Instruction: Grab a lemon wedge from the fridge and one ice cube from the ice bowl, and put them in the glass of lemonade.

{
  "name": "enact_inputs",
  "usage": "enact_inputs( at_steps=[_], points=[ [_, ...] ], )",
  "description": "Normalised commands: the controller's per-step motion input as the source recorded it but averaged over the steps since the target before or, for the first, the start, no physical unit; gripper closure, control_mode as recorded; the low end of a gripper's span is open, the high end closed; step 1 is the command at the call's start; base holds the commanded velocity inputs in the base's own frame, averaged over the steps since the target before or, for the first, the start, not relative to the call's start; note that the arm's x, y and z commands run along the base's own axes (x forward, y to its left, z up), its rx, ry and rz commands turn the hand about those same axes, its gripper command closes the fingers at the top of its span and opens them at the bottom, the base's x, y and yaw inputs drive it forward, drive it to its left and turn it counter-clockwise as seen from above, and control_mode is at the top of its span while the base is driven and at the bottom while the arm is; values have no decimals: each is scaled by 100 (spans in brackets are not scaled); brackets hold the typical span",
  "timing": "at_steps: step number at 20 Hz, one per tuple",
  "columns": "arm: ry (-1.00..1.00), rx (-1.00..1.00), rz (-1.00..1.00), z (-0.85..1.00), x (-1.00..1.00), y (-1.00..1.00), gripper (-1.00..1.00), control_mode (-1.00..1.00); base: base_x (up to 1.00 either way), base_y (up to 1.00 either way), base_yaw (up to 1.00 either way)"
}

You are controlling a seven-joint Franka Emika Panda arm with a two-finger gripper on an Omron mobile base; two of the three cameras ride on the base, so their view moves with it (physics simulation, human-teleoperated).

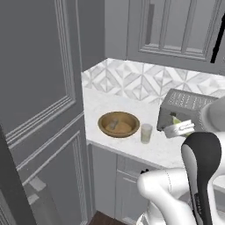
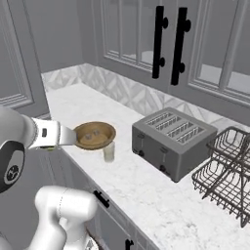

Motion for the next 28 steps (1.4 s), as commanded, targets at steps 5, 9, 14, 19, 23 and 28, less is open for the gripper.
enact_inputs(
  at_steps=[5, 9, 14, 19, 23, 28],
  points=[
    [0, 0, 0, 0, 0, 0, 100, 100, 58, 21, -37],
    [0, 0, 0, 0, 0, 0, 100, 100, 51, 56, -32],
    [0, 0, 0, 0, 0, 0, 100, 100, 18, 66, -25],
    [0, 0, 0, 0, 0, 0, 100, 100, -17, 25, -1],
    [0, 0, 0, 0, 0, 0, 100, 100, 61, 30, -6],
    [0, 0, 0, 0, 0, 0, 100, 100, 78, 7, -6]
  ],
)
